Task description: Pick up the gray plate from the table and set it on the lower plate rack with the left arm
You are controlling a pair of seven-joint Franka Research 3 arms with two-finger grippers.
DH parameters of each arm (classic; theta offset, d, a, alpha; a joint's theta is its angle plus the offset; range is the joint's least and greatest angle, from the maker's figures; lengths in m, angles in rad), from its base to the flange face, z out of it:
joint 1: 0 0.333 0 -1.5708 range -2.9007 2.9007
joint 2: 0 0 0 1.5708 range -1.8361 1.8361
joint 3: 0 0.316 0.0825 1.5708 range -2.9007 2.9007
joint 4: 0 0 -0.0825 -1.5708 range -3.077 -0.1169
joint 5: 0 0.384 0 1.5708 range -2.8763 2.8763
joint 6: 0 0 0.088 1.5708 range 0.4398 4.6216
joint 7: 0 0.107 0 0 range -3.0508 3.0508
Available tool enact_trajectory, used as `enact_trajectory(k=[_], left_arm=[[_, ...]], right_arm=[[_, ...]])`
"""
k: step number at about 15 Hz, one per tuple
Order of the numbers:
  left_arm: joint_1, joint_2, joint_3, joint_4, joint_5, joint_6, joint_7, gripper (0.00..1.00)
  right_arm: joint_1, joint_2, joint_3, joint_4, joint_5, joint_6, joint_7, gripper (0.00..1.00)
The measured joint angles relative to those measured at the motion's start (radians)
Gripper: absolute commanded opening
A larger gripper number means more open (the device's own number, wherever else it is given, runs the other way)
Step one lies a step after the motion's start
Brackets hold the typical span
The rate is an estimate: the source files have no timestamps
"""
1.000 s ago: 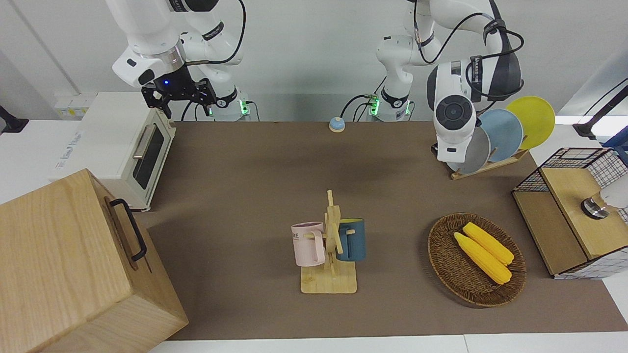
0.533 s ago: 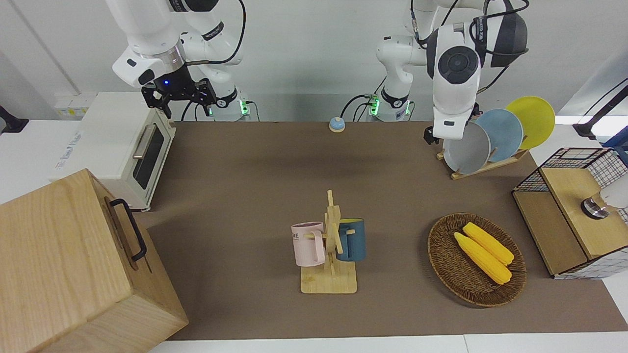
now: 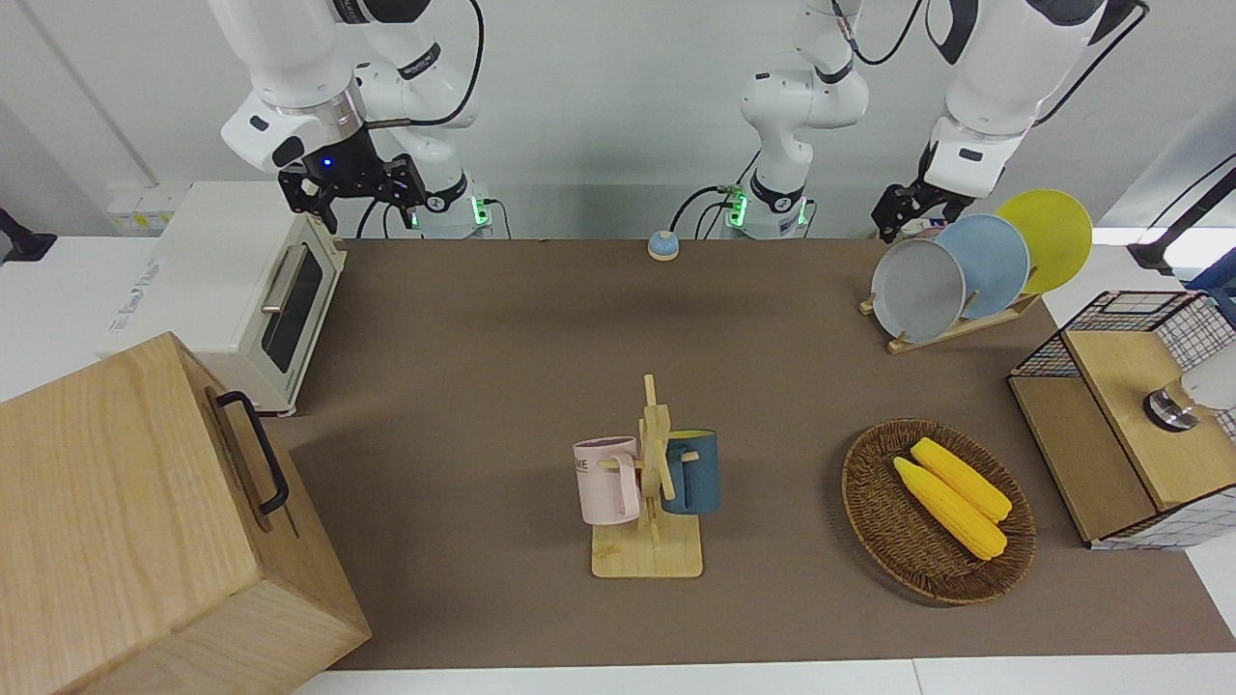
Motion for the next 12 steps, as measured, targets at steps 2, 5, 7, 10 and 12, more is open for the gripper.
enact_trajectory(k=[2,5,7,10,12], left_arm=[[0.001,-0.009,0.034,0.011,-0.048,0.0,0.102,1.0],[0.002,-0.015,0.102,0.017,-0.115,0.0,0.233,1.0],[0.002,-0.017,0.138,0.017,-0.143,0.0,0.268,1.0],[0.001,-0.017,0.138,0.017,-0.163,0.0,0.272,1.0],[0.001,-0.017,0.14,0.017,-0.164,0.001,0.271,1.0]], right_arm=[[0.0,0.0,0.0,0.0,0.0,0.0,0.0,0.983],[0.0,0.0,0.0,0.0,0.0,0.0,0.0,0.983],[0.0,0.0,0.0,0.0,0.0,0.0,0.0,0.983],[0.0,0.0,0.0,0.0,0.0,0.0,0.0,0.983],[0.0,0.0,0.0,0.0,0.0,0.0,0.0,0.983]])
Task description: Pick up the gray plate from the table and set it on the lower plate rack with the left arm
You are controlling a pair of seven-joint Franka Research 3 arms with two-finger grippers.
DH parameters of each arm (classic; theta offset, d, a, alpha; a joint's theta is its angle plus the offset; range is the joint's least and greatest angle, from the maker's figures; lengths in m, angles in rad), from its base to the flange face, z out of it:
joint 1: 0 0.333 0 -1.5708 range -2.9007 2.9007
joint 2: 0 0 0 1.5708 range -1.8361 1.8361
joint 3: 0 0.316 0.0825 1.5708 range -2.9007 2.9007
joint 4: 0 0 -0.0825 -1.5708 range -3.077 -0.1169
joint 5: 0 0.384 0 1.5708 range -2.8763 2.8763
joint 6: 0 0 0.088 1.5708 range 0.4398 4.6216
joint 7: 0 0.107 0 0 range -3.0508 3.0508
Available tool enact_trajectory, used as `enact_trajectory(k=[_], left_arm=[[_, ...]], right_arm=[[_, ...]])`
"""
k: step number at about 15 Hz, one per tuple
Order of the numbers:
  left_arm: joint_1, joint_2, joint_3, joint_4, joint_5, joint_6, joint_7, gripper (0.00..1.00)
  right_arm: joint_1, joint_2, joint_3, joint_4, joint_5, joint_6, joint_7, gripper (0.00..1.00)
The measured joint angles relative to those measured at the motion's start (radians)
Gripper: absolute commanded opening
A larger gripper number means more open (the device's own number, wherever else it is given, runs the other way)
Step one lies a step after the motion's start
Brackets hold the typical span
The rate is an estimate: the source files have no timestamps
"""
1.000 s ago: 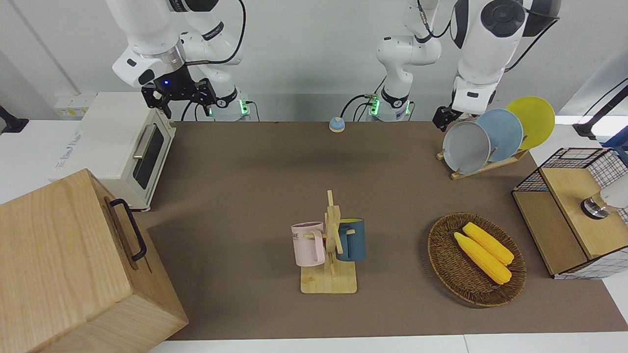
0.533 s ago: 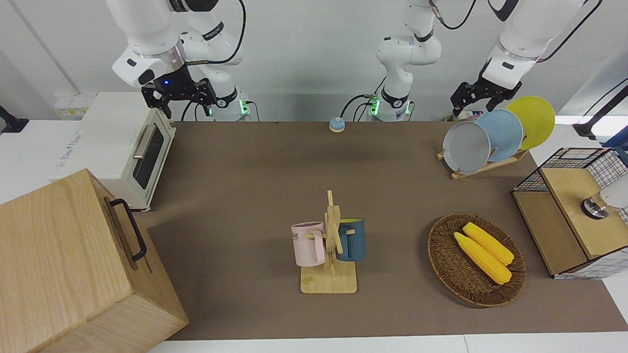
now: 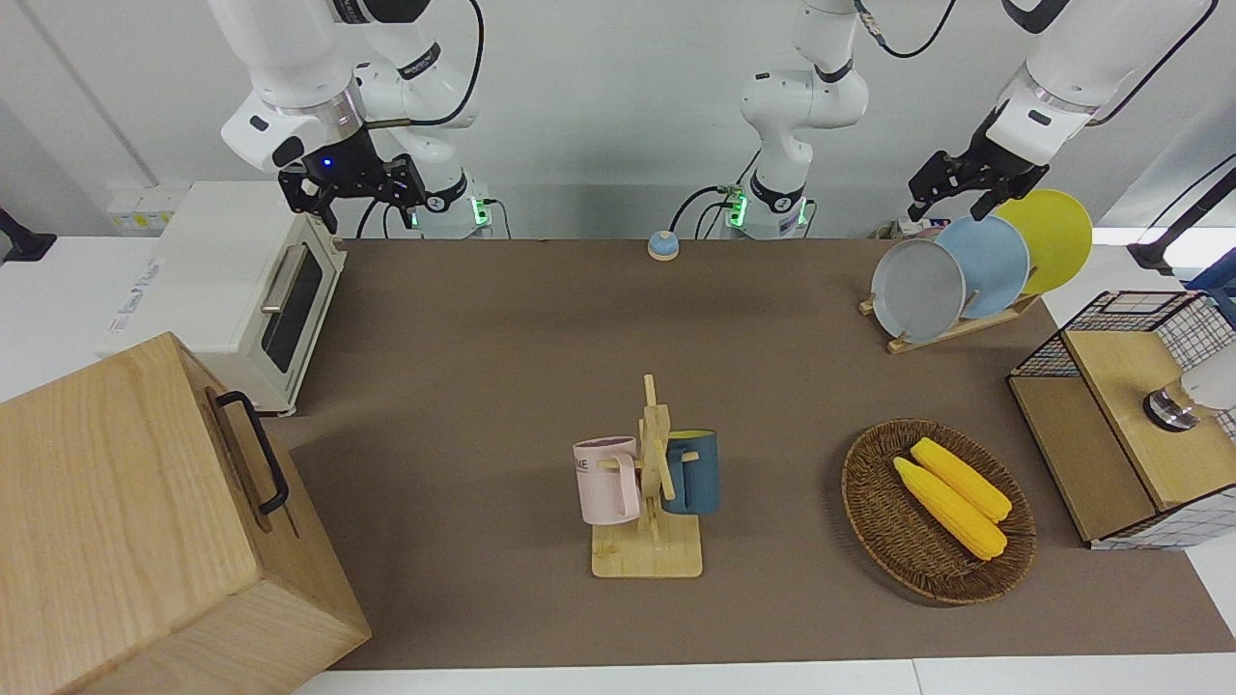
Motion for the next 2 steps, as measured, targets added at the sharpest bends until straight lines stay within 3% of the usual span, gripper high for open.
enact_trajectory(k=[2], left_arm=[[0.0,0.0,0.003,0.001,0.0,0.001,-0.013,1.0]], right_arm=[[0.0,0.0,0.0,0.0,0.0,0.0,0.0,0.983]])
